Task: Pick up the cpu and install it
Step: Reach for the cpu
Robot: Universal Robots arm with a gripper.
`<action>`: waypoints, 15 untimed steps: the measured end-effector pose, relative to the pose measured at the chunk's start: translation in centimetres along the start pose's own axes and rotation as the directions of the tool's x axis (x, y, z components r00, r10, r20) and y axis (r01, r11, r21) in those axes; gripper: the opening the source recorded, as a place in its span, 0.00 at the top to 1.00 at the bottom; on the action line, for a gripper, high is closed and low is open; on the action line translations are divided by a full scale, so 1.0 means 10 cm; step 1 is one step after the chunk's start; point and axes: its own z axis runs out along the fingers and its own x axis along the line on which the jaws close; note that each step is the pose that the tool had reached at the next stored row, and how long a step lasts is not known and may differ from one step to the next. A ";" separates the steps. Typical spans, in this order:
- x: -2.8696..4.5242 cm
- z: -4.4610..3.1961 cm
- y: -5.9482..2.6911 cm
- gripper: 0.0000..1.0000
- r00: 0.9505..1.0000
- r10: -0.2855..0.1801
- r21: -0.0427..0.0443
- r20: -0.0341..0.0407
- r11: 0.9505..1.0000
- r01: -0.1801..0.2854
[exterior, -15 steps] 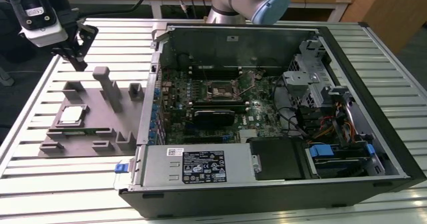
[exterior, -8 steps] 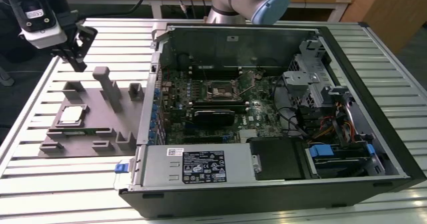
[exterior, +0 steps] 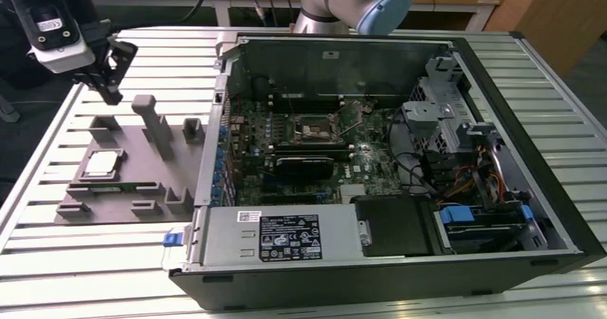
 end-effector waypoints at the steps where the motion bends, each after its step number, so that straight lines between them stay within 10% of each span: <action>1: 0.009 0.008 0.000 0.89 1.000 0.000 0.000 0.000 1.000 0.000; 15: 0.160 0.106 -0.008 0.89 1.000 0.000 0.001 0.000 1.000 0.000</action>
